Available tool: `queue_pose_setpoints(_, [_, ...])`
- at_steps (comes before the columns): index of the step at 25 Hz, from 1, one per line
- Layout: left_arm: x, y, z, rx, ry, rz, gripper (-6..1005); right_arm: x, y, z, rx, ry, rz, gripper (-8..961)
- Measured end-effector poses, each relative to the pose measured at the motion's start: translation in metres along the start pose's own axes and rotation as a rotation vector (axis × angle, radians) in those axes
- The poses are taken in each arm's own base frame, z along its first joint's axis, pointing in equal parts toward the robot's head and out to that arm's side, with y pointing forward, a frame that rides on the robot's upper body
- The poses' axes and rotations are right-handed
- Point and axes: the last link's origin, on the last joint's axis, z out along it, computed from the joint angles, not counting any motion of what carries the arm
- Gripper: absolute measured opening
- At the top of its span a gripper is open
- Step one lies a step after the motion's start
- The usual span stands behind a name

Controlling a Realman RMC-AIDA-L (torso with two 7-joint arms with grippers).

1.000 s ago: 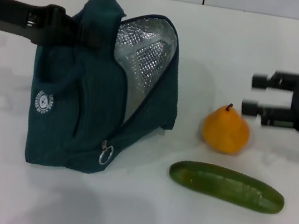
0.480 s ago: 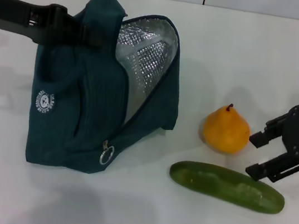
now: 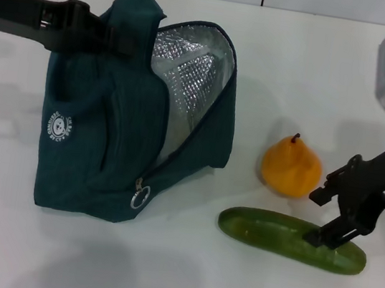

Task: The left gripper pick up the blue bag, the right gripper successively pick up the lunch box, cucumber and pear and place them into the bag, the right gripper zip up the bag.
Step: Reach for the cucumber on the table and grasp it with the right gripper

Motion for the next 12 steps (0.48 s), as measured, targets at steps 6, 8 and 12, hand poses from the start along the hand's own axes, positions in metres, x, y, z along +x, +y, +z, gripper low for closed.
queue_pose_setpoints(6, [0.001,-0.001,0.000,0.000,0.002,-0.005,38,-0.001,0.000,0.016,0.019,0.036,-0.028,708])
queue_pose_setpoints(8, [0.001,-0.001,0.000,0.001,0.002,-0.005,38,-0.001,0.000,0.022,0.024,0.046,-0.040,708])
queue_pose_setpoints(12, [0.001,-0.001,0.000,0.001,0.002,-0.005,38,-0.002,0.000,0.030,0.034,0.052,-0.056,708])
